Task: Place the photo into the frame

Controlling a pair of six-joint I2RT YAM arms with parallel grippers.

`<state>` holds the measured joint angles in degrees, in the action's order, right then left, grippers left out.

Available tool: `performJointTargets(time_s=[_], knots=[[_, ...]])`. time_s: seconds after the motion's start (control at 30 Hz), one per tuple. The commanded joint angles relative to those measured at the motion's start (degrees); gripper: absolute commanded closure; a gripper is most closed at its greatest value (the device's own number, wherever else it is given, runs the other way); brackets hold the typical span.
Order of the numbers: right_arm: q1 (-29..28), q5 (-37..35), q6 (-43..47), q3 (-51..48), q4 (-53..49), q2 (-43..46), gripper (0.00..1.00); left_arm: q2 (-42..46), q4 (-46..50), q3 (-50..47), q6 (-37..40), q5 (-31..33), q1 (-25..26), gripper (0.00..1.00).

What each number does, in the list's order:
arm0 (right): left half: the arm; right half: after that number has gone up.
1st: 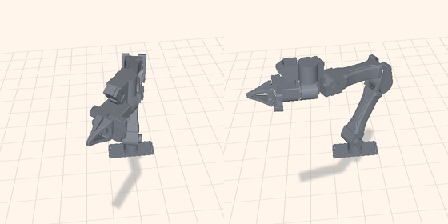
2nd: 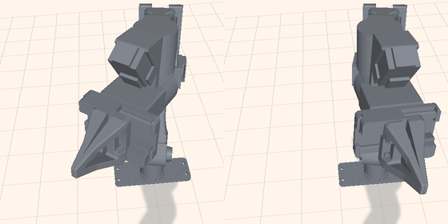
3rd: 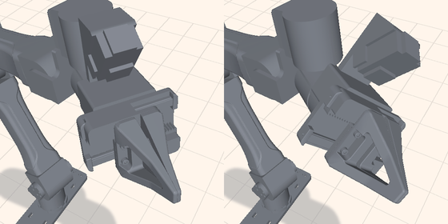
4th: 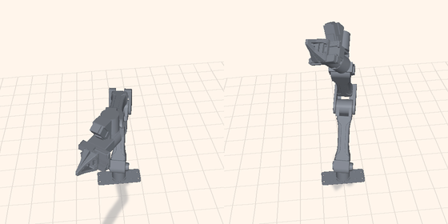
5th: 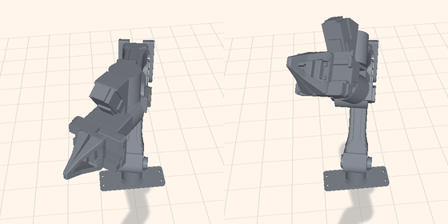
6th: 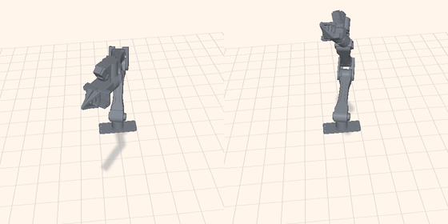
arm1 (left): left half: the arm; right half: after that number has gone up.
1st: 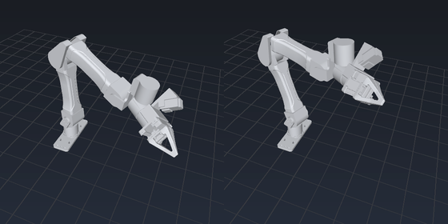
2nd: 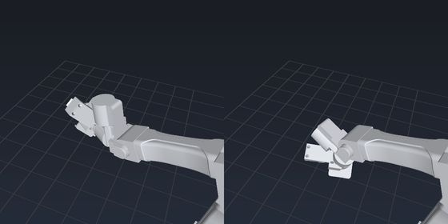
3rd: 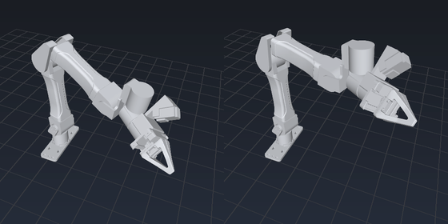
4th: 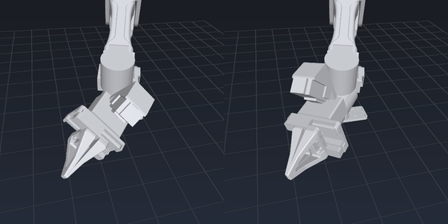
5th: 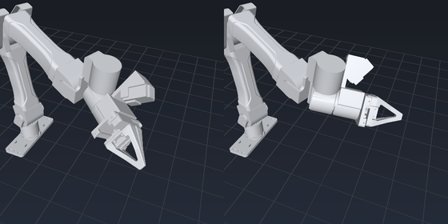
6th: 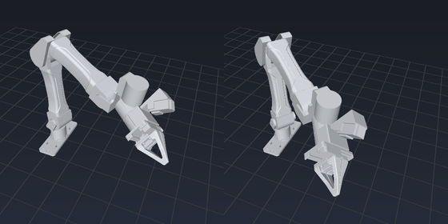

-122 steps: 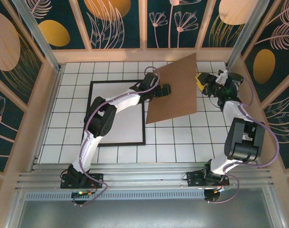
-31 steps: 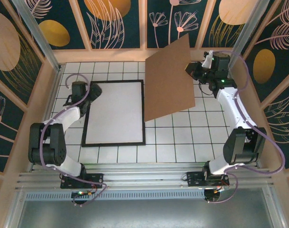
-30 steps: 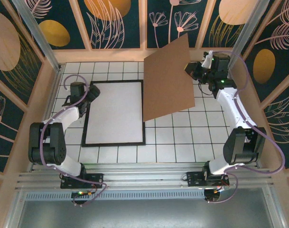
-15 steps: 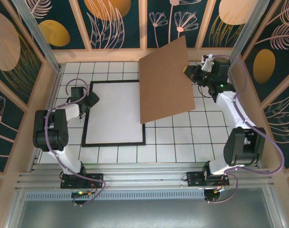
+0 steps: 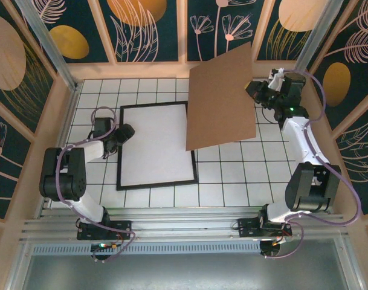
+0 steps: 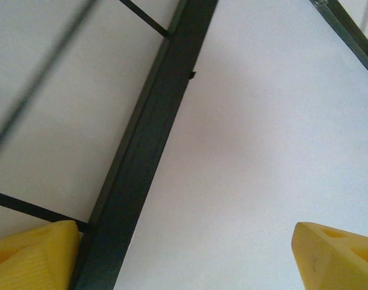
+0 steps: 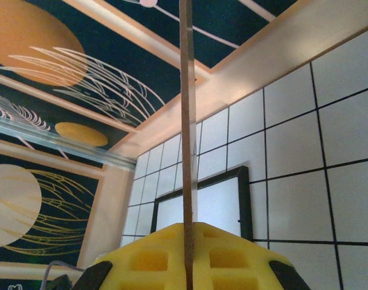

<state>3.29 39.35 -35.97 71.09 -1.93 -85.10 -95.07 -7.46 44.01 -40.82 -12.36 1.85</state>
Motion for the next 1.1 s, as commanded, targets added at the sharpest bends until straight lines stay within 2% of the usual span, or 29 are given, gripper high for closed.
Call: performJointTargets(time_s=[0.0, 0.17, 0.23, 0.3, 0.43, 0.6, 0.67, 0.87, 1.07], knots=[[0.69, 2.48, 0.58, -0.65, 1.96, 2.84, 1.0, 0.65, -4.03, -0.21, -3.98, -6.57, 4.39, 0.11], [0.71, 2.83, 1.69, -2.44, -0.06, 4.38, 1.0, -2.18, -8.24, 2.29, -8.5, -9.81, 11.41, 0.11], [0.61, 3.54, 0.6, -3.55, 0.75, 5.26, 1.0, -2.78, -8.16, 4.05, -8.58, -10.65, 12.77, 0.11], [-0.21, 5.46, -1.55, -5.28, 3.19, 5.73, 1.0, -2.78, -6.94, 5.36, -7.55, -8.95, 12.75, 0.1], [-4.98, 5.47, -1.79, -7.49, 5.85, 5.42, 1.0, -1.99, -1.51, 8.14, -3.66, 0.55, 11.91, 0.07], [-10.25, 7.25, -8.94, -14.31, 17.33, 3.55, 1.0, 3.58, -4.9, 3.21, -6.2, 6.68, 6.9, 0.06], [-13.09, 6.36, -9.34, -15.17, 19.01, 1.75, 1.0, 5.16, -5.28, 2.19, -6.23, 8.22, 6.02, 0.06], [-15.53, 5.46, -16.79, -20.7, 31.59, -2.03, 1.0, 4.4, -5.2, 2.53, -5.57, 6.9, 5.91, 0.06], [-15.94, 4.06, -20.09, -24.82, 38.16, -4.6, 1.0, 3.73, -6.77, 1.43, -6.12, 5.61, 5.96, 0.05]])
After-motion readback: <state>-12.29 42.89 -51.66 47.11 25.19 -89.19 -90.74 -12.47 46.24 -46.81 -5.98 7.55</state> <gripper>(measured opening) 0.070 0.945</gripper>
